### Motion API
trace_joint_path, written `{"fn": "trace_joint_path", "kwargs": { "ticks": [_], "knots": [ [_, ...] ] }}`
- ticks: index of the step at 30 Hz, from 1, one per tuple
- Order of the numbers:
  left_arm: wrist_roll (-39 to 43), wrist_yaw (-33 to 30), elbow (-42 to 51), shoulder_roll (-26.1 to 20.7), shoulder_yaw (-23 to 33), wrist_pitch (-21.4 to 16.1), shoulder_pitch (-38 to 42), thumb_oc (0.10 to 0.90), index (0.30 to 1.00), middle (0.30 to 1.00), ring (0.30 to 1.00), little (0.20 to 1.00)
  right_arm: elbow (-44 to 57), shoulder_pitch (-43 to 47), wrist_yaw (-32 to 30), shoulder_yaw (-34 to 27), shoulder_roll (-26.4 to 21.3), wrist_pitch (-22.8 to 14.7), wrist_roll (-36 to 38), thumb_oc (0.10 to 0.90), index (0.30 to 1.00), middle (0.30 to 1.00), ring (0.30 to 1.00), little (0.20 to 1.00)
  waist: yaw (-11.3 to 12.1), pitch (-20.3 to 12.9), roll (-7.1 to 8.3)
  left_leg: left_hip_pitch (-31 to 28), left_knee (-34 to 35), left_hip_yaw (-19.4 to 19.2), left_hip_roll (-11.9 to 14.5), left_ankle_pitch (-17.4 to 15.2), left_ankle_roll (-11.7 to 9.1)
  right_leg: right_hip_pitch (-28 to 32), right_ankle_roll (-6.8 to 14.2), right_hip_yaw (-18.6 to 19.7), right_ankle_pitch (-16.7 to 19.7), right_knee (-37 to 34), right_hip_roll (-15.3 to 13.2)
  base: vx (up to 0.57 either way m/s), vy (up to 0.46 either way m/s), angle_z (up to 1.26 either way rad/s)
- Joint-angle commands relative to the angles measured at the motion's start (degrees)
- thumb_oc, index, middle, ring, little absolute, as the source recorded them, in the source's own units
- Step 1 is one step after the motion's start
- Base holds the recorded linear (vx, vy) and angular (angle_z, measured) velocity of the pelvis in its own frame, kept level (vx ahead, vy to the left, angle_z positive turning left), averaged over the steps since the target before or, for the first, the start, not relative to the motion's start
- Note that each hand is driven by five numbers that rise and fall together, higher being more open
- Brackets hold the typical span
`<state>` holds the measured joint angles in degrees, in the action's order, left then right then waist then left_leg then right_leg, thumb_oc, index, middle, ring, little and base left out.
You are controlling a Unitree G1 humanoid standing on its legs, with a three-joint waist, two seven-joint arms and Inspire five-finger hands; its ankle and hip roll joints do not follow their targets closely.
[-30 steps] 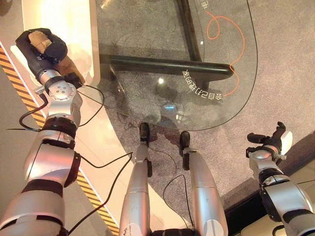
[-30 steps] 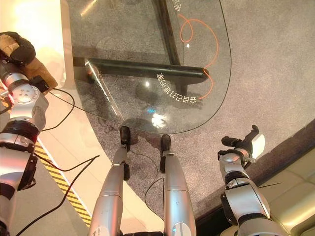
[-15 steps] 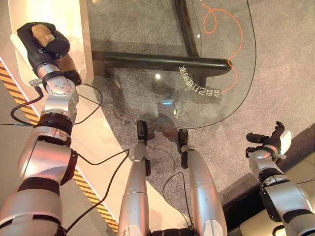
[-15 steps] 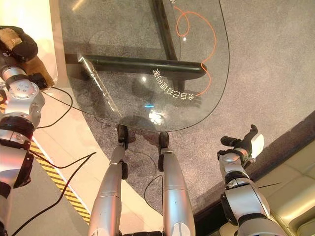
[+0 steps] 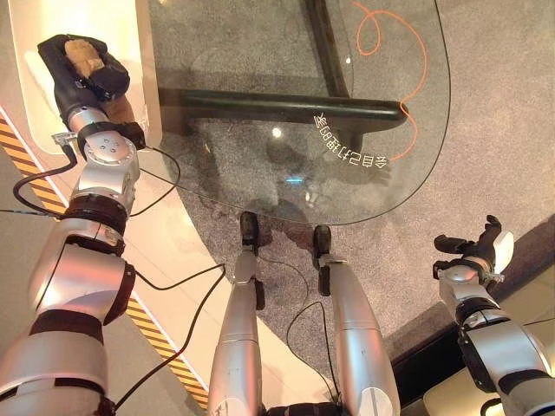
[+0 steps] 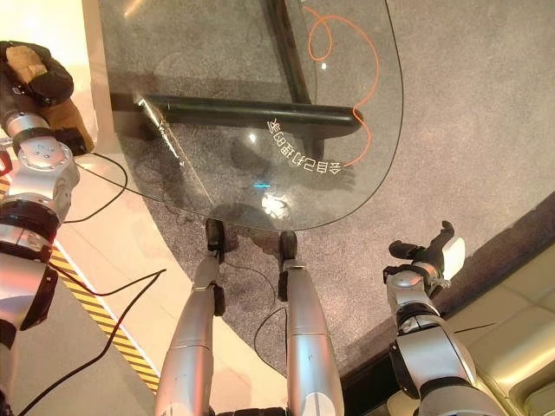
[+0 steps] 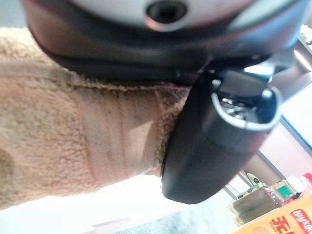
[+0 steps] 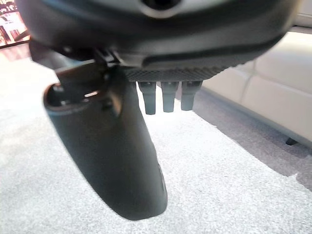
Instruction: Wipe the table with a cloth and put it in the basket.
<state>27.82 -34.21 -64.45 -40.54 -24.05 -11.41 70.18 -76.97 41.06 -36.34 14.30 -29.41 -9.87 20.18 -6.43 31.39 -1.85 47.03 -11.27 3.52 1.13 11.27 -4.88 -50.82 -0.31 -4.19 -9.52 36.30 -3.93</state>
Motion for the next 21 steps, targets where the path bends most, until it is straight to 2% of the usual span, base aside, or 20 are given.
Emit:
{"fn": "trace_joint_path", "kwargs": {
  "ticks": [1, 21],
  "knots": [
    [-3.2, -4.9, -1.7, -7.0, 1.6, -2.6, 7.5, 0.8, 0.9, 0.9, 0.9, 0.9, 1.2, -3.9, -2.7, -0.3, -3.4, 0.0, -0.8, 0.8, 0.9, 0.9, 0.9, 0.9, 0.6, -1.6, 2.22, -2.7, -10.4, -4.4, -4.1, -13.1, 4.5, 3.8, 2.5, 3.7, 8.4, -14.7, 4.5, 0.0, 0.0, 0.0],
    [-3.0, -8.2, -3.4, -7.7, 2.1, -2.9, 7.4, 0.8, 0.9, 0.9, 0.9, 0.9, 1.5, -5.1, -2.5, -0.1, -3.0, -0.8, -1.0, 0.8, 0.9, 0.9, 0.9, 0.9, 0.5, -1.6, 2.24, -2.7, -11.1, -4.3, -4.2, -13.8, 4.8, 3.5, 2.3, 3.9, 8.0, -13.6, 4.8, 0.0, 0.0, 0.0]
  ]
}}
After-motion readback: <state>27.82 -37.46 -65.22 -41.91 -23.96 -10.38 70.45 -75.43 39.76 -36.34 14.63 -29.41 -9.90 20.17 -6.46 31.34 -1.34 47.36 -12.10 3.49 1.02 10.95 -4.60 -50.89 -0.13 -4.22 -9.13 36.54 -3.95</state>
